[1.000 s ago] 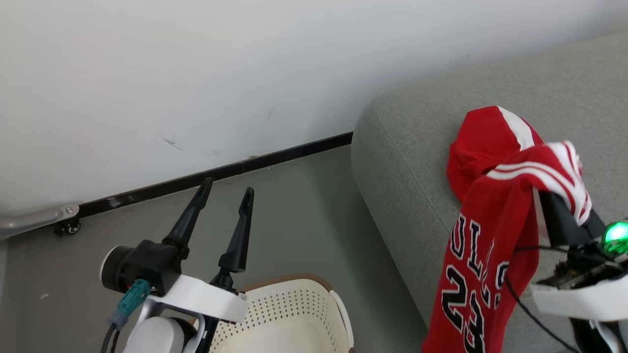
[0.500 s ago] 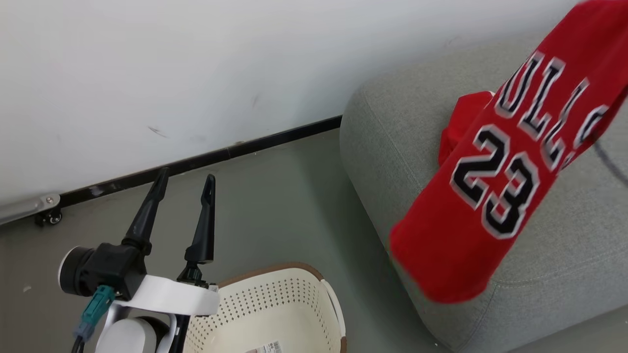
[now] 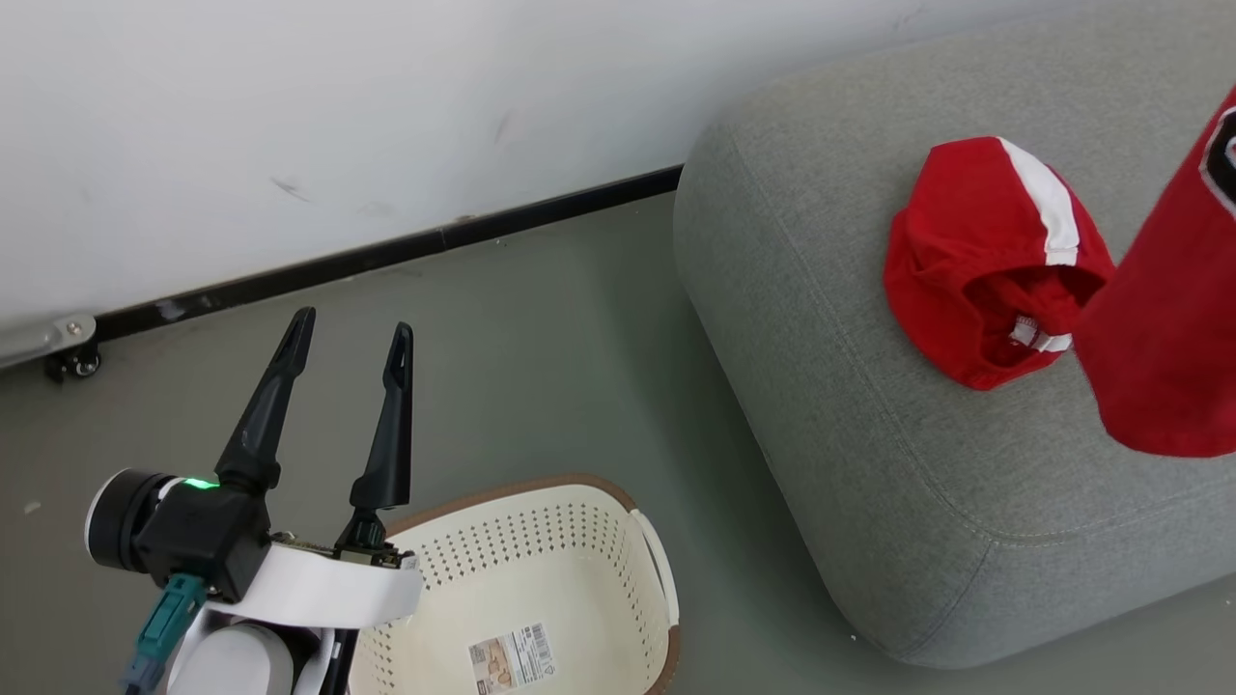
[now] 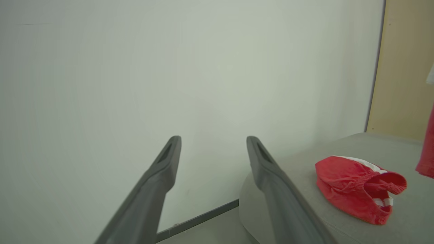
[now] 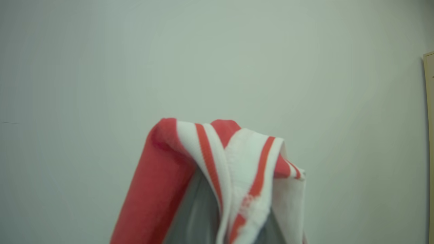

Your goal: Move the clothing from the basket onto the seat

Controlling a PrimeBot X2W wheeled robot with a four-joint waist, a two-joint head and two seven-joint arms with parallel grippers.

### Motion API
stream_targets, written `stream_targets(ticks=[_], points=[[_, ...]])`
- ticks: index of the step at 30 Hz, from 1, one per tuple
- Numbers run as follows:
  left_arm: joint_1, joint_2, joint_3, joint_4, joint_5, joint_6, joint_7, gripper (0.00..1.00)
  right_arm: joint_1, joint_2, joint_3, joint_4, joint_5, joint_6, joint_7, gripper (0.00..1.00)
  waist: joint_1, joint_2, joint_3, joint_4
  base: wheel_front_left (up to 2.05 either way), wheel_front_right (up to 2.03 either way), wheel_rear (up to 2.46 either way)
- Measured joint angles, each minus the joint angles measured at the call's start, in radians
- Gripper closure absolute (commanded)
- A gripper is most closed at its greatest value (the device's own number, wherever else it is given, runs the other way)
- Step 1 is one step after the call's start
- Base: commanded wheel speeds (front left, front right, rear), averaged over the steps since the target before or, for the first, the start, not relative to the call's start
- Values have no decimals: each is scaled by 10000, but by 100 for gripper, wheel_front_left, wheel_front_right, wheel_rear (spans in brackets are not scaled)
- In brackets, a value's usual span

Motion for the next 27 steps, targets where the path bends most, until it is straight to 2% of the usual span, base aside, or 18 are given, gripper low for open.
stream_targets(ticks=[13, 23, 27], points=[[-41, 449, 94, -673, 121, 12, 105, 0, -2341, -901, -451, 1586, -268, 0, 265, 100, 0, 0, 887, 248, 0, 0, 0], [-419, 660, 198, -1158, 274, 12, 382, 0, -2597, -982, -334, 2711, -872, 0, 332, 100, 0, 0, 1579, 434, 0, 0, 0], [-465, 719, 211, -1294, 351, 12, 497, 0, -2753, -1223, -382, 3137, -940, 0, 318, 100, 0, 0, 1855, 492, 0, 0, 0]])
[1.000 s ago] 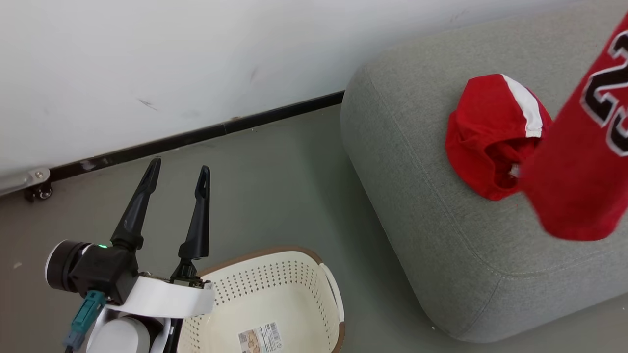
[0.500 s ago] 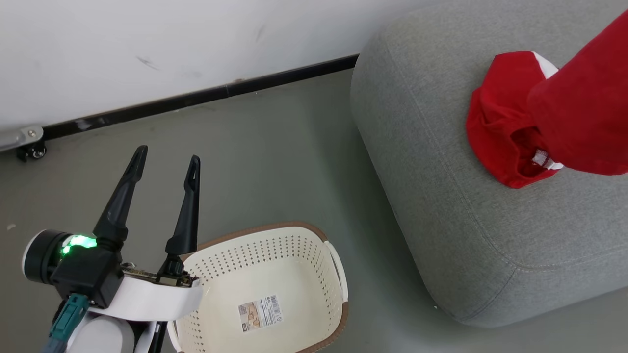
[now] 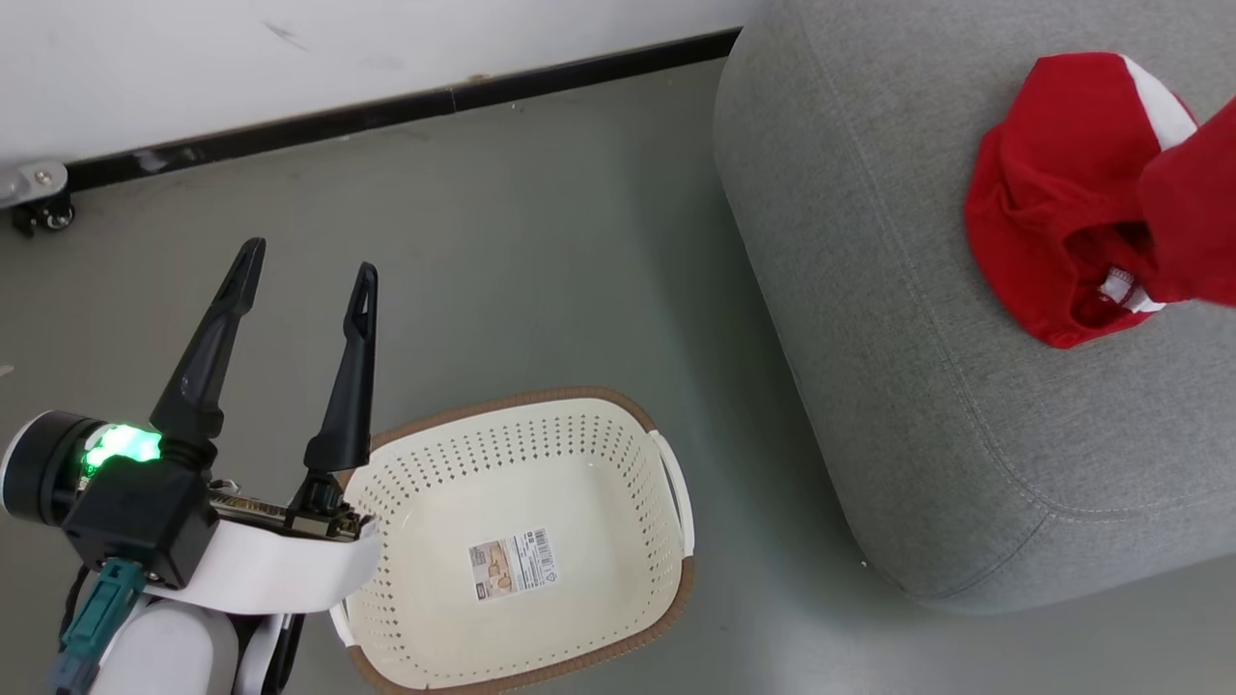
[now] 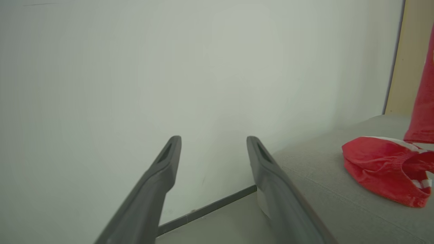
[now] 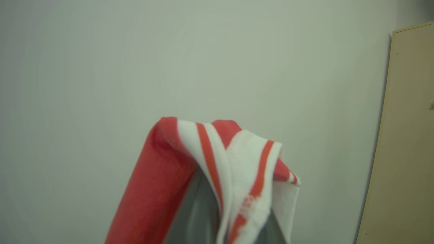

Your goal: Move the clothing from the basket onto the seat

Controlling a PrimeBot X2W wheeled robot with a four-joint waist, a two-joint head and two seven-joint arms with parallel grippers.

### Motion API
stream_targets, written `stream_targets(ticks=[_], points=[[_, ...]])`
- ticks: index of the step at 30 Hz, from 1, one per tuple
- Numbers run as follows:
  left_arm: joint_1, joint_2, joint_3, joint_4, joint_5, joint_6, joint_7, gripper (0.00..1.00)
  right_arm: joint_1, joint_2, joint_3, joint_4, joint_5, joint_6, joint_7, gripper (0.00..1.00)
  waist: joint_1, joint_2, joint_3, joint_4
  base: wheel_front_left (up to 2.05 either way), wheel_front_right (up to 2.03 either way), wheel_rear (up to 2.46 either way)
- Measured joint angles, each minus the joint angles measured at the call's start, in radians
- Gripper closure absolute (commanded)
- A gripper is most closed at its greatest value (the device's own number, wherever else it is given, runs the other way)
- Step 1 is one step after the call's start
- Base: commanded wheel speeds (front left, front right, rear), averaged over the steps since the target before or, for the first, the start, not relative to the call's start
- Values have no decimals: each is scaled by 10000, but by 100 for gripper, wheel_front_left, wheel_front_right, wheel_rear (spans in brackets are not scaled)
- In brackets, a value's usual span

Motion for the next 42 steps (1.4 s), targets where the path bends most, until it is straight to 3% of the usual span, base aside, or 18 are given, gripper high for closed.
stream_targets(ticks=[9, 22, 31, 38, 42], points=[[-229, 167, 77, -278, 90, 0, 136, 0, -979, -654, -466, 313, -276, 0, -360, 100, 0, 0, 549, 83, 0, 0, 0], [-383, 368, 109, -384, 107, -6, 474, 0, 54, 453, 40, 1850, -449, 2, -903, 100, 0, 0, 1215, 156, 0, 0, 0], [-393, 497, 159, -451, 255, -36, 568, 0, 741, 732, 439, 3131, -660, 2, -1492, 100, 0, 0, 1569, 212, 0, 0, 0], [-398, 560, 173, -545, 339, -31, 746, 0, 1393, 1476, 447, 3799, -924, 4, -1776, 100, 0, 0, 1821, 196, 0, 0, 0], [-419, 652, 226, -617, 339, -31, 836, 0, 1543, 1532, 458, 4270, -1081, 2, -1776, 100, 0, 0, 1960, 168, 0, 0, 0]])
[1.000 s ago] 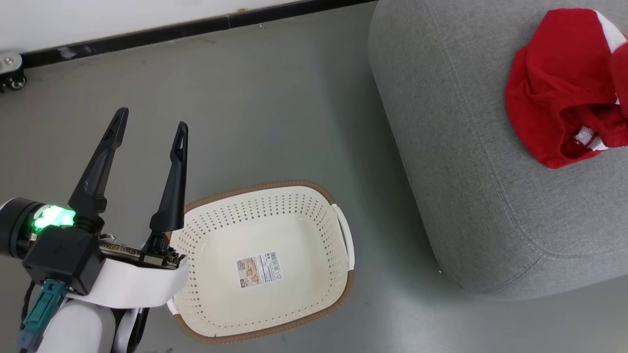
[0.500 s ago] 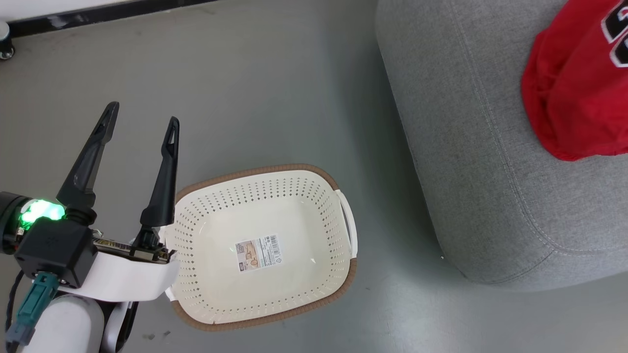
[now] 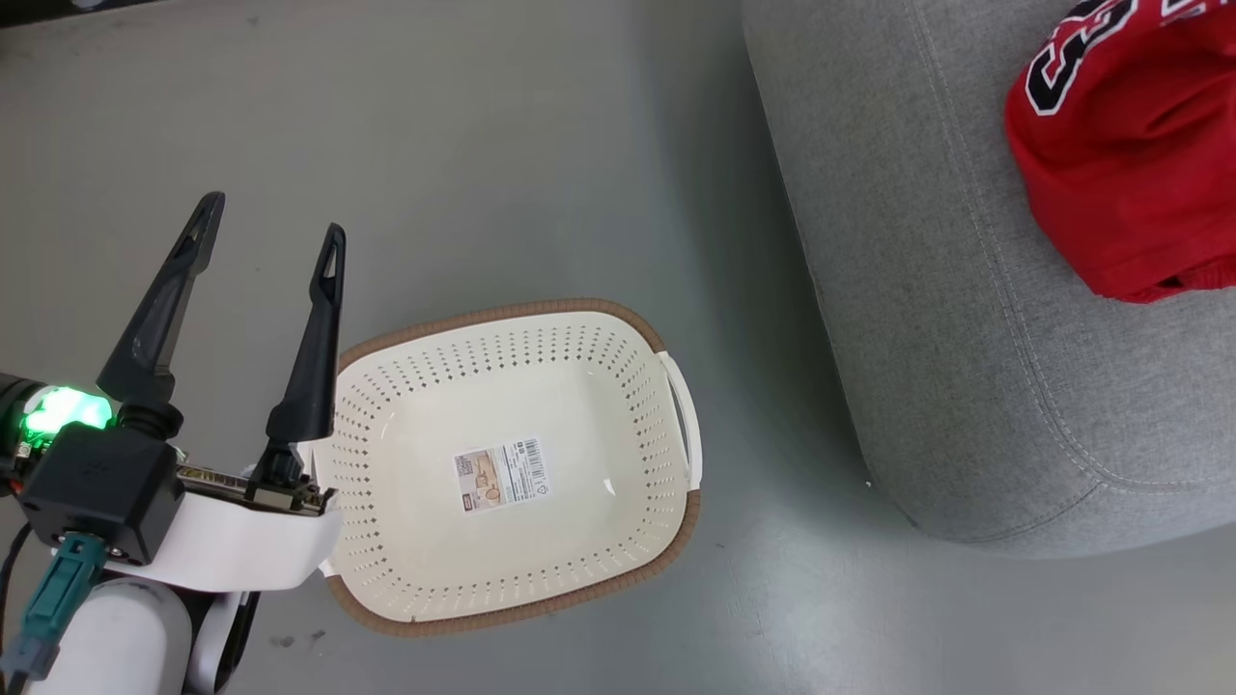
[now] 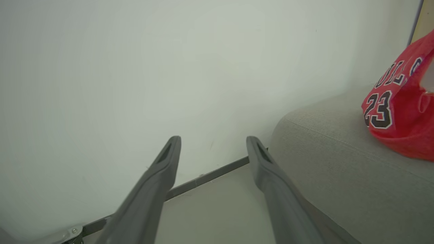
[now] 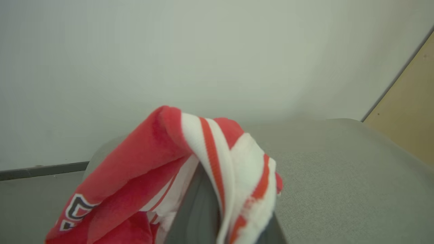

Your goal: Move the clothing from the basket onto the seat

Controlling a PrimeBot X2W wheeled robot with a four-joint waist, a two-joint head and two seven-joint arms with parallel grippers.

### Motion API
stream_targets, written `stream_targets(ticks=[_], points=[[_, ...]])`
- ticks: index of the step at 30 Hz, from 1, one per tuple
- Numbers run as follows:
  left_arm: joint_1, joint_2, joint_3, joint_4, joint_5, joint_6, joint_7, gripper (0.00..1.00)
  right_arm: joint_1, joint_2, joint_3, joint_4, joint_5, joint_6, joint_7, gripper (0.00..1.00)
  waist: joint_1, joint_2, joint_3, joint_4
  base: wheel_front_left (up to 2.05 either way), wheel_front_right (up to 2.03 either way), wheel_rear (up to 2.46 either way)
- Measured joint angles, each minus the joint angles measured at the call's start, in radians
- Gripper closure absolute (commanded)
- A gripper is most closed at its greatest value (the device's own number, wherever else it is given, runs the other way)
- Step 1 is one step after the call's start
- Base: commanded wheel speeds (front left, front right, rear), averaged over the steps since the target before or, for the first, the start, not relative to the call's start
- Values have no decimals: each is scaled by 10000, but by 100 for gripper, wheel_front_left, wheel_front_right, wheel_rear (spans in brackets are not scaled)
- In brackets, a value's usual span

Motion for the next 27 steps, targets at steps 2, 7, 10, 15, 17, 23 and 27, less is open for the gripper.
stream_targets(ticks=[2, 7, 10, 15, 17, 23, 27], points=[[-31, 42, 8, -35, 0, 0, 27, 0, 79, -2, 77, 192, -115, 2, 0, 100, 0, 0, 70, -18, 0, 0, 0], [-200, 88, 19, -151, 2, -2, 46, 0, 123, -107, 374, 598, -637, 2, 17, 100, 0, 0, 230, -70, 0, 0, 0], [-200, 94, 19, -196, 2, -2, 48, 0, 223, -416, 552, 922, -838, 2, 33, 100, 0, 0, 321, -99, 0, 0, 0], [-201, 142, 119, -213, 4, 0, 48, 0, 520, -562, 608, 1337, -1114, 2, 31, 100, -1, 0, 468, -177, 0, 0, 0], [-202, 159, 148, -222, 4, 0, 48, 0, 524, -527, 585, 1517, -1112, 2, 25, 100, 0, 0, 505, -215, 0, 0, 0], [-202, 173, 146, -249, 10, 0, 48, 0, 523, -435, 485, 1791, -1030, 2, -31, 100, 0, 0, 570, -321, 0, 0, 0], [-202, 169, 138, -244, 10, 0, 48, 0, 523, -286, 376, 1935, -936, 2, -178, 78, 0, 0, 588, -398, 0, 0, 0]])
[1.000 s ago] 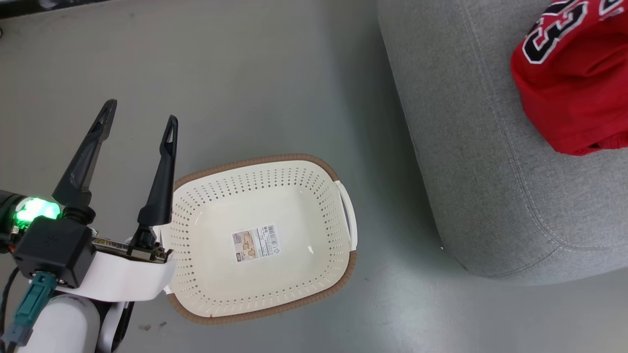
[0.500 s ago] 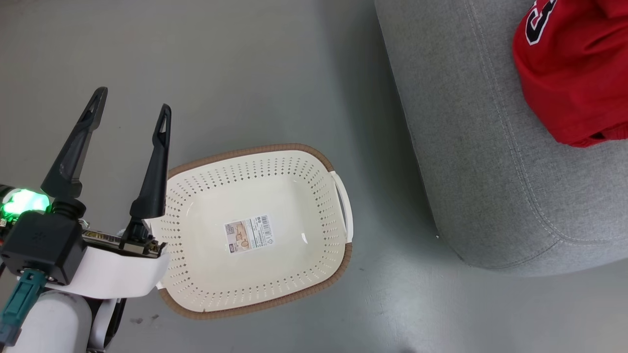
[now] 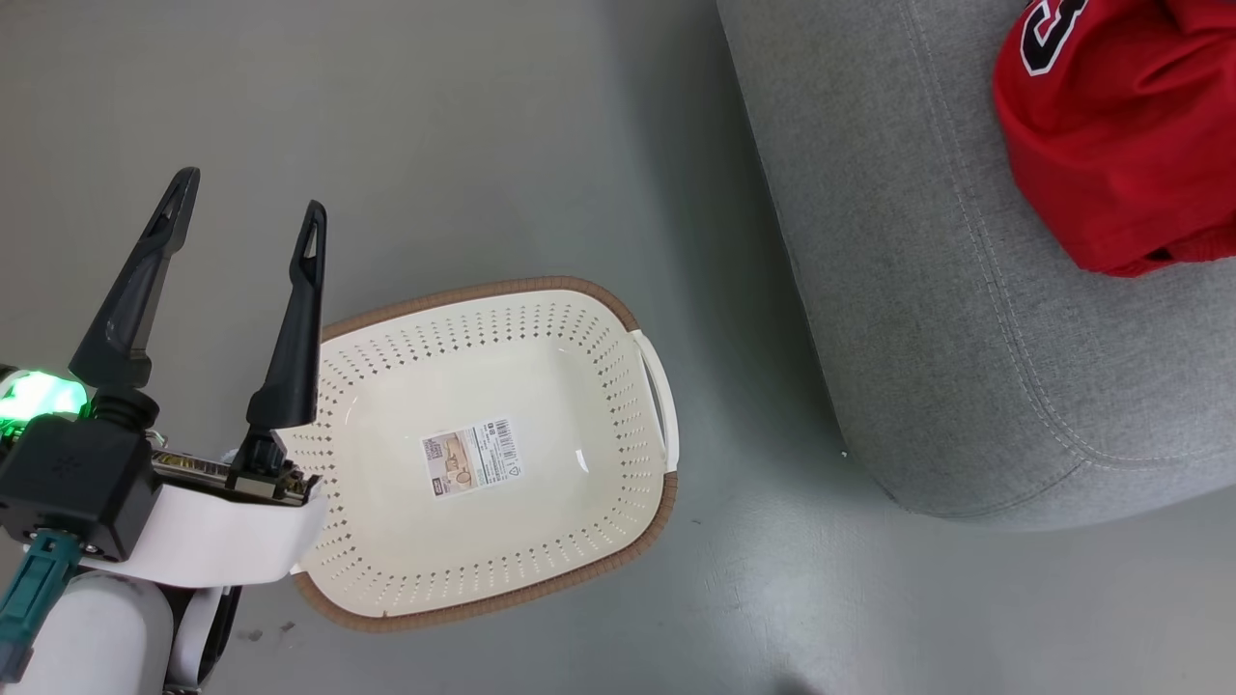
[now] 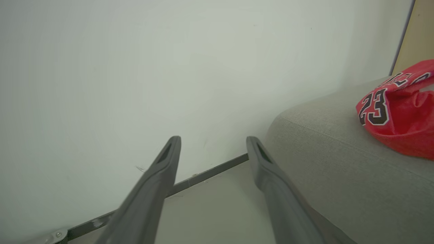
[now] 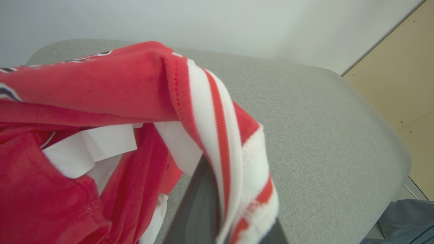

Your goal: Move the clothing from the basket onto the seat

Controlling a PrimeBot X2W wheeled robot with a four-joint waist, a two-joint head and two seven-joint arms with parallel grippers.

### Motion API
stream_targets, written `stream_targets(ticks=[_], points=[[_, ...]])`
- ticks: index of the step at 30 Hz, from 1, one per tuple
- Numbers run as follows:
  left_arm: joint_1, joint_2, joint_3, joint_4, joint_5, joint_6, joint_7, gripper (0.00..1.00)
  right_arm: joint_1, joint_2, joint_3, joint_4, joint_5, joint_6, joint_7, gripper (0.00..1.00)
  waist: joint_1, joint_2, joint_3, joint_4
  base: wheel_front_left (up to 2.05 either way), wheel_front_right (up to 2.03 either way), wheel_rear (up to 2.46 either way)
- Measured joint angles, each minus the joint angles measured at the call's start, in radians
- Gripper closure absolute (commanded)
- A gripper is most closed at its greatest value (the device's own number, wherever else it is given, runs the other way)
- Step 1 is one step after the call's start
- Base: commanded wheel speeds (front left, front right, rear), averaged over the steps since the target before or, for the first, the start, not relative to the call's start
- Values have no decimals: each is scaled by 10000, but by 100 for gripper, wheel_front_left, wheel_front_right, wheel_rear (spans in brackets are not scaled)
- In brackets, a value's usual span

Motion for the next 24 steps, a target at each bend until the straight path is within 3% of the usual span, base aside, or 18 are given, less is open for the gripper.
stream_targets(ticks=[3, 7, 24], points=[[-1, -4, 2, 40, 0, 4, -6, 0, 10, 42, -10, 198, 58, 0, -42, 51, 0, 0, -14, -42, 0, 0, 0], [-2, -31, 8, 75, 0, 42, -35, 0, 52, 117, 4, 282, 104, 0, -159, 2, 0, 0, -62, -91, 0, 0, 0], [-3, -477, -123, 650, -121, 140, -591, 0, 951, 268, 222, 807, 704, 0, -439, 0, 0, 0, -451, -376, 0, 0, 0]])
